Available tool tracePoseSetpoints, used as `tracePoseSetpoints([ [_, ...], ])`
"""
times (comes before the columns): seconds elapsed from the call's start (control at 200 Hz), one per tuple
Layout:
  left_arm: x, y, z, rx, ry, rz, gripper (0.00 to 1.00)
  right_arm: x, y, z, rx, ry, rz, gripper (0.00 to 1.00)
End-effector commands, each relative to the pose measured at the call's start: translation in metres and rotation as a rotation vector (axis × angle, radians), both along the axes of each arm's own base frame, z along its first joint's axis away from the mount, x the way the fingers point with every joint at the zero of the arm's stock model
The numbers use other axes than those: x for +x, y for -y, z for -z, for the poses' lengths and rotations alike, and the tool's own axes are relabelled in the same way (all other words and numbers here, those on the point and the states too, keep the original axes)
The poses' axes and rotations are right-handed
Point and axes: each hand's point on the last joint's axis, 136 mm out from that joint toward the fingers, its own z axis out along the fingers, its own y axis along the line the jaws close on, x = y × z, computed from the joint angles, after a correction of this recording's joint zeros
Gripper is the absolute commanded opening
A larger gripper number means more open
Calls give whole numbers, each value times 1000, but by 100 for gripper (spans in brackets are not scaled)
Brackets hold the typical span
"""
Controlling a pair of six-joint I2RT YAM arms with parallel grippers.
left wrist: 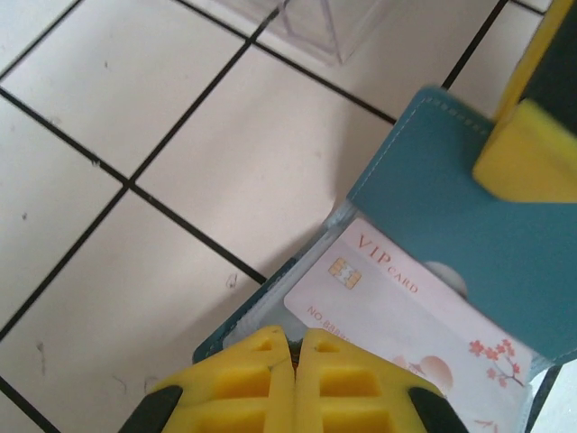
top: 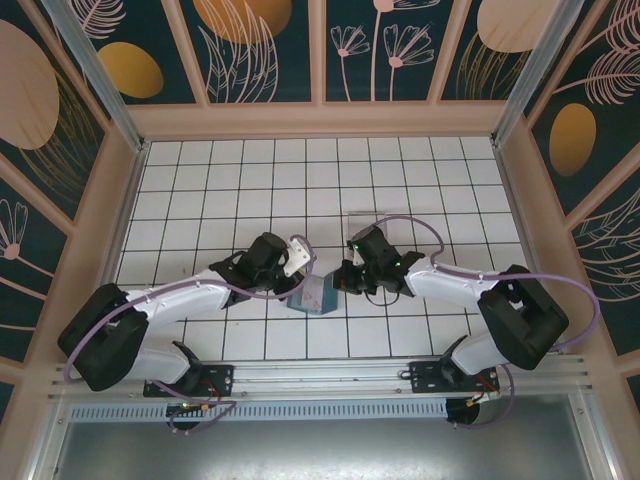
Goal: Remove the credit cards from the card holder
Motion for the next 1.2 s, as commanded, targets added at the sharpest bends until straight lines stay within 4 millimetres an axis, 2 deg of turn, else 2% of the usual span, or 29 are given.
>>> tracePoseSetpoints([
  [0.0, 1, 5, -8, -10, -33, -25, 0, -2, 1, -8, -18, 19, -24, 0],
  [0.11, -7, 11, -12, -34, -113, -26, 6, -6, 6, -8, -43, 18, -37, 0],
  [0.205, -12, 9, -6, -33, -199, -82, 14, -10, 9, -9, -53, 16, -51, 0],
  [0.335, -17, -2, -1, -27, -265, -182, 30, -16, 11, -11, -50, 12, -80, 0],
  [0.4, -17, -7, -4, -40, -269, -227, 39, -20, 13, -11, -56, 10, -93, 0],
  [0.515, -11, -10, -16, -74, -264, -307, 46, -25, 15, -12, -55, 3, -110, 0],
  [0.631, -5, -3, -25, -124, -305, -373, 47, -29, 15, -9, -49, -9, -120, 0],
  [0.676, -4, 3, -27, -144, -337, -387, 43, -31, 17, -7, -52, -13, -119, 0],
  [0.721, -2, 13, -37, -184, -350, -380, 39, -31, 19, -5, -60, -10, -114, 0],
  [0.781, 4, 22, -53, -291, -352, -411, 38, -30, 24, 0, -87, -5, -97, 0],
  [0.876, 6, 32, -68, -425, -390, -444, 39, -27, 38, 11, -160, -8, -50, 14],
  [0.911, 6, 35, -67, -439, -416, -455, 39, -26, 42, 14, -181, -9, -32, 18],
  [1.091, 1, 40, -54, -395, -516, -486, 38, -21, 62, 20, -272, -6, 51, 29],
  [1.196, -1, 41, -47, -386, -564, -525, 38, -18, 66, 12, -289, 14, 72, 38],
])
